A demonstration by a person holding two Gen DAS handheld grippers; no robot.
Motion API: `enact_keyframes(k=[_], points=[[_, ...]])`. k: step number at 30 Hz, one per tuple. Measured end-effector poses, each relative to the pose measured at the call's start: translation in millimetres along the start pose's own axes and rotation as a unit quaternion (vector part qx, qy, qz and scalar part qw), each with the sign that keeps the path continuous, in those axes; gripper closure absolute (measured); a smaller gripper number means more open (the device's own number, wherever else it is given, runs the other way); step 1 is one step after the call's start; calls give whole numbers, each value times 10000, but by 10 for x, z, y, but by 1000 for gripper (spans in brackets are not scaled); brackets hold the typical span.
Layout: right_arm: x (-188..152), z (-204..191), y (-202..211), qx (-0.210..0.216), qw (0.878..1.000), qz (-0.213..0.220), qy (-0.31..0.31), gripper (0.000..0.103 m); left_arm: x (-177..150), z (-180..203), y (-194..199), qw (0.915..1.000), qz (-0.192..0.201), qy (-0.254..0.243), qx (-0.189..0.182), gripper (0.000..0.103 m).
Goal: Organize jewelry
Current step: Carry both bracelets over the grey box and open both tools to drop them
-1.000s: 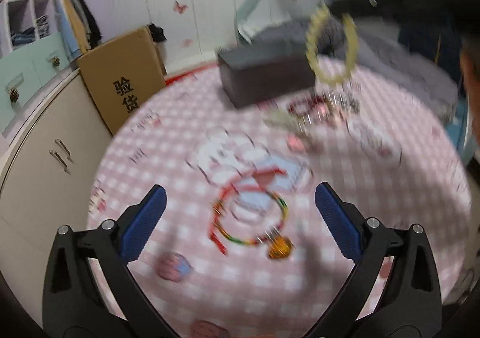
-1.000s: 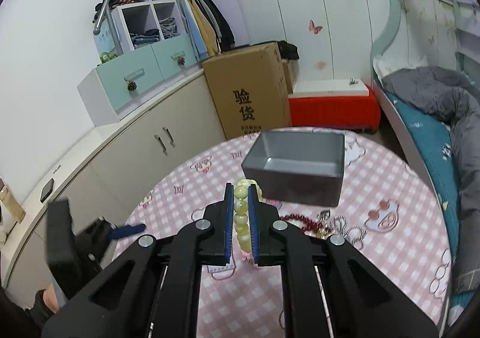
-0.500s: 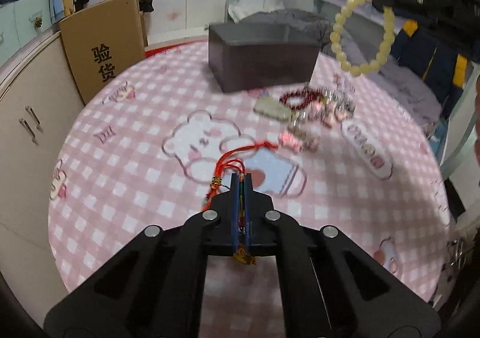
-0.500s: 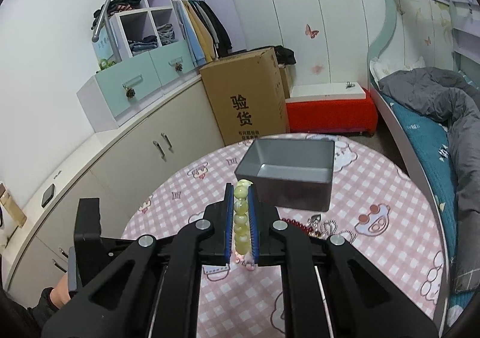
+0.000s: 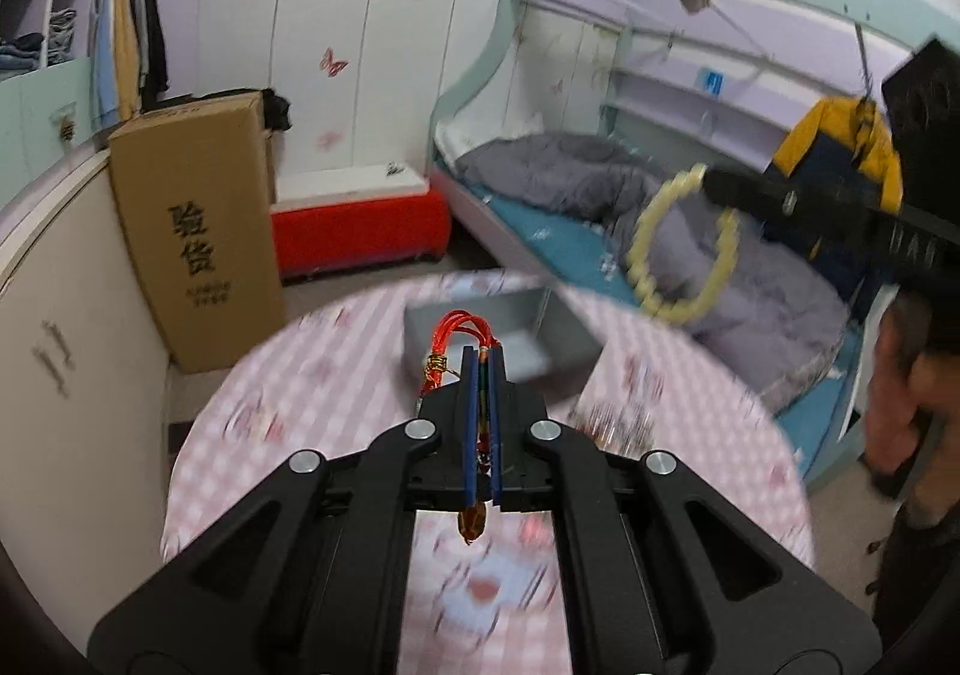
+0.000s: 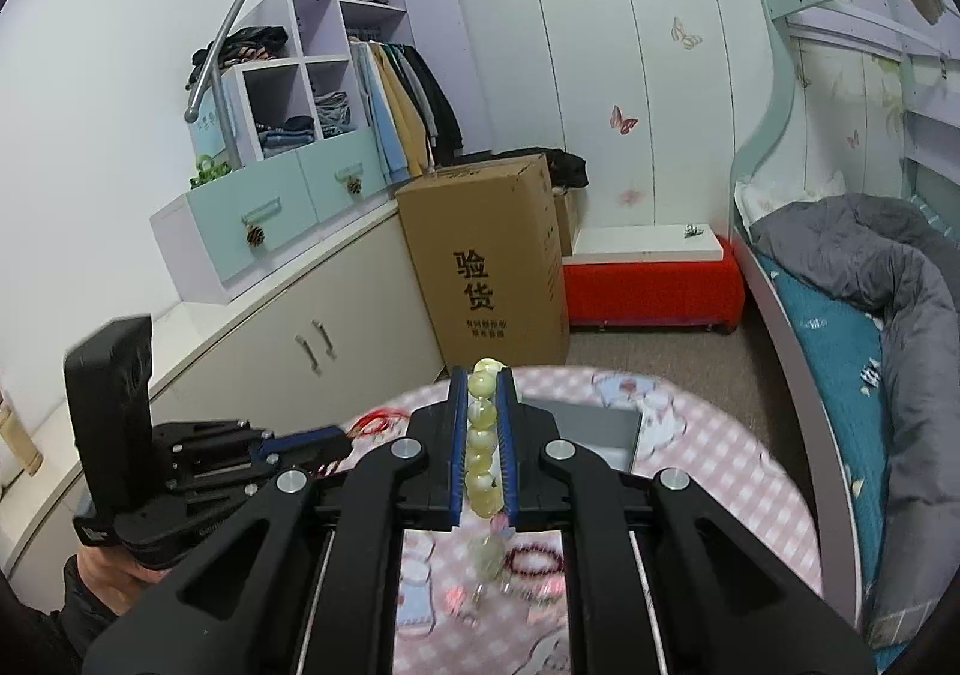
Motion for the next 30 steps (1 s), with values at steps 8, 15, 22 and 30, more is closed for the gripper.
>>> enact_keyframes(k=[8,15,22,30], points=[[47,430,-702,-169,9976,-554,-372,95,366,-50,-845,9988,-378,199,-259,99],[-234,976,-1096,-570,9881,-926,-1091,59,13,-238,-1388,9905,-1271,517,-49,99],[-139,1102,-608,-897,9880,-120,-1250,8,-217,-392,-1201,9827,-1516,104,1061,99],[-116,978,-200,-914,9899,196,-1062,8,-93,-337,-631,9921,-527,435,1052,4]])
Point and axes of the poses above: each gripper's, at about its wrist camera, not at the fingertips, and y roughly against the way its jaws point, z to its right, x to its top, the point moved 9 cm from there along -y, roughly the way its jaws point, and after that the axes turned 12 degrees about -y, right-handed, at the moved point
